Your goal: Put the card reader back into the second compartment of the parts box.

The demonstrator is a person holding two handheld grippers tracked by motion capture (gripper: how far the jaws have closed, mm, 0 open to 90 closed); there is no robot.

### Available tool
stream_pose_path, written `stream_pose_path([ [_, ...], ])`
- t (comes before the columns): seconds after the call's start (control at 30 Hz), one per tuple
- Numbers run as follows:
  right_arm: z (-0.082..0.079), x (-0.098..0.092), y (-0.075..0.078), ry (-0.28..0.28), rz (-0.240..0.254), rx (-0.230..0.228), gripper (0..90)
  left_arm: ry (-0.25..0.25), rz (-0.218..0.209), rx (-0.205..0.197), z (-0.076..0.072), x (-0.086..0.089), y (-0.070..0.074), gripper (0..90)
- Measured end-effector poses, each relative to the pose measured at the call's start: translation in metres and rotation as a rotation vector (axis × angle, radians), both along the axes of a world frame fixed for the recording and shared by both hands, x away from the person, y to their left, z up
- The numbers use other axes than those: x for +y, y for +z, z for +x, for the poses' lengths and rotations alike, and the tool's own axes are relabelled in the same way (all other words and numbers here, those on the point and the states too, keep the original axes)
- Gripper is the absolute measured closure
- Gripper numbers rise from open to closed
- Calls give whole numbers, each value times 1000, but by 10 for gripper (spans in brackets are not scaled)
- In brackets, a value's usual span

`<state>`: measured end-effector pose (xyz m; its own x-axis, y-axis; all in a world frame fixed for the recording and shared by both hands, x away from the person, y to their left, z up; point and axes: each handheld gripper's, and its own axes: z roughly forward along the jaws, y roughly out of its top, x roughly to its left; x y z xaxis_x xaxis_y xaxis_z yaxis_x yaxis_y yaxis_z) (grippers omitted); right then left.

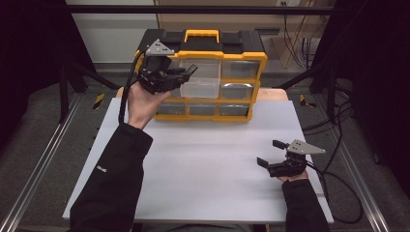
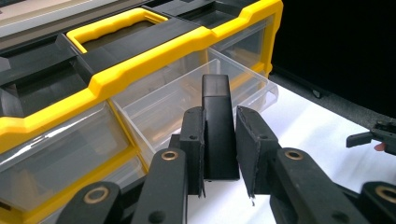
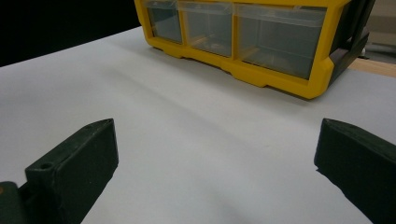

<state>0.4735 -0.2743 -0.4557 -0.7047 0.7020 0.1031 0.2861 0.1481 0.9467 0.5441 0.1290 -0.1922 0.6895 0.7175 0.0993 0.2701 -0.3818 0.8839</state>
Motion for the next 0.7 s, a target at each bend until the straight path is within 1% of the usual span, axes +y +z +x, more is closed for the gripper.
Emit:
stream_pose_path([
  [0.07, 0, 0, 0, 0, -1, 0, 3, 3, 5, -1, 2, -1, 1, 721],
  [0.13, 0, 0, 0, 0, 0, 1, 3, 6, 2, 0, 5, -2, 1, 721],
  [0.27, 0, 0, 0, 0, 1, 1, 3, 10, 17, 1, 10, -4, 2, 721],
  [0.33, 0, 0, 0, 0, 1, 0, 3, 12, 13, 5, 13, -4, 2, 721],
  [0.53, 0, 0, 0, 1, 1, 1, 3, 20, 18, 6, 21, -4, 3, 722],
  [0.7, 0, 0, 0, 2, -1, 1, 3, 25, 32, 6, 27, -4, 4, 721],
])
